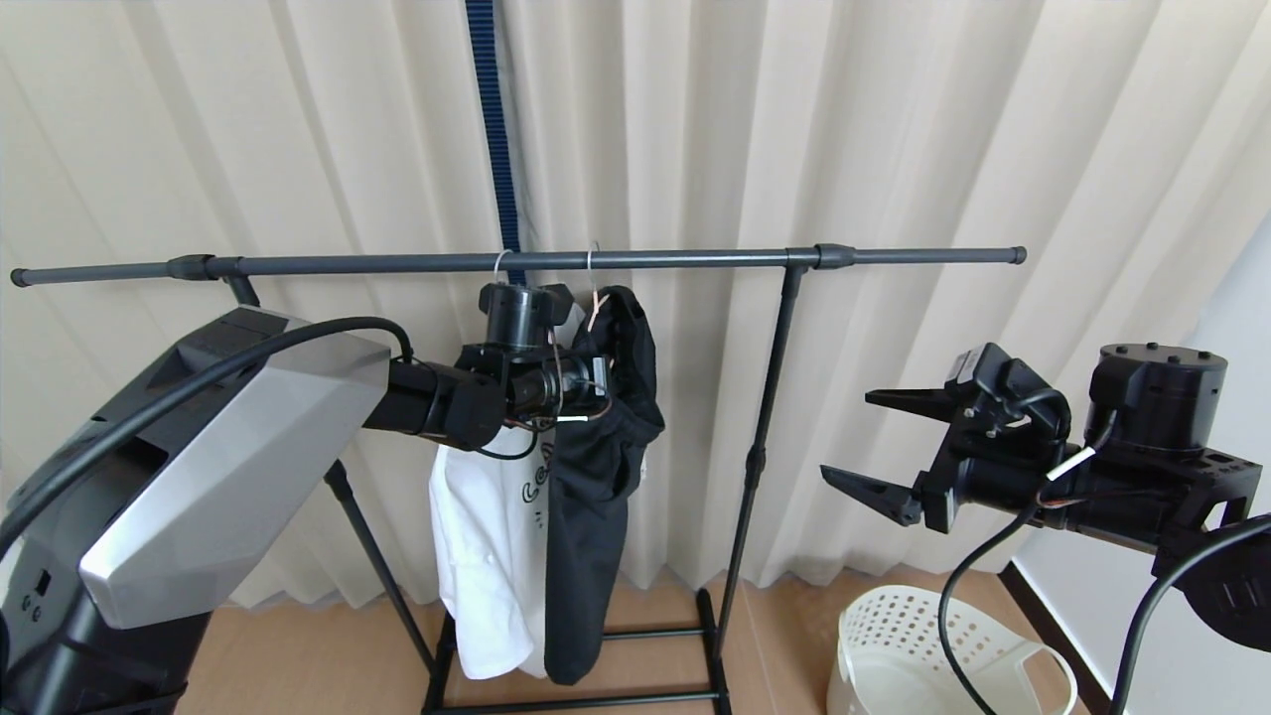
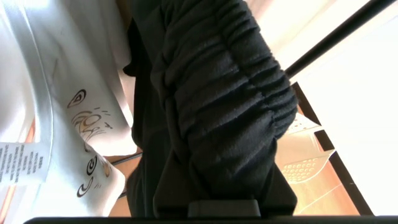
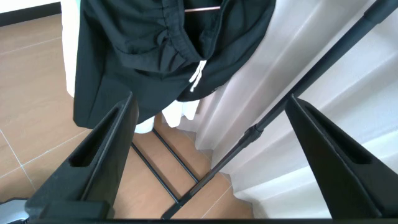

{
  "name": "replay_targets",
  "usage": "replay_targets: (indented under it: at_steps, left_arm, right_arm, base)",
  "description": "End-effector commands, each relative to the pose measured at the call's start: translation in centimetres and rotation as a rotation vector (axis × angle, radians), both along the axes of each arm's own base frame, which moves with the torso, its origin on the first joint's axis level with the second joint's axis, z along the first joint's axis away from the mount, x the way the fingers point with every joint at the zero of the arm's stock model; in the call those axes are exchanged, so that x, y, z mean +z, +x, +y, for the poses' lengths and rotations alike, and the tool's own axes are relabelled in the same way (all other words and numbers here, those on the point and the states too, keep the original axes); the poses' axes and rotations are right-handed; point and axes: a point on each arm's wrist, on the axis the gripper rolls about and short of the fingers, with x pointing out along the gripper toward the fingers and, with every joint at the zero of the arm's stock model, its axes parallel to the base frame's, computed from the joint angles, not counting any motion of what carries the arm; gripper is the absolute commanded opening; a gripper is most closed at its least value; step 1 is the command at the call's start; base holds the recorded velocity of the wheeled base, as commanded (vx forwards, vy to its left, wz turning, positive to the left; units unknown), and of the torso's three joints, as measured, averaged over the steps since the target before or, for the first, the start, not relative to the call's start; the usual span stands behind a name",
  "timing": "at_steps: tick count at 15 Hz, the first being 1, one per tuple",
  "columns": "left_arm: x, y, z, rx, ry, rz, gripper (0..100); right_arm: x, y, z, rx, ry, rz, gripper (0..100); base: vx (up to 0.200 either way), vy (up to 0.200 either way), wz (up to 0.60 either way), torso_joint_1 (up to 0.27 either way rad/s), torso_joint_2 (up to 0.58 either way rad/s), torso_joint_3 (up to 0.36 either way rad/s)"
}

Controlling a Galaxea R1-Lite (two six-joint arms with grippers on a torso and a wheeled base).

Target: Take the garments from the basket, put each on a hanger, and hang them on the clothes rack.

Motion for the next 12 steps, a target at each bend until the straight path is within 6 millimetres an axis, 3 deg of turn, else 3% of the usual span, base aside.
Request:
replay_targets:
  at_steps: [1,12]
  left_arm:
    - [-0.26,0.14,-0.06,0.0,0.001,0.002,0]
    - [-0.13,-0.02,0.01,-0.001,0.004,0.007,0]
  right_arm:
    - [-0.06,0.03,-0.01,0.0,-0.001,0.002,100]
    - [-0.26,0.18,0.07,0.001,0.0,-0.001,100]
  base:
    - [0.0,0.0,0.0,0.0,0.0,0.0]
    - [0.0,0.0,0.0,0.0,0.0,0.0]
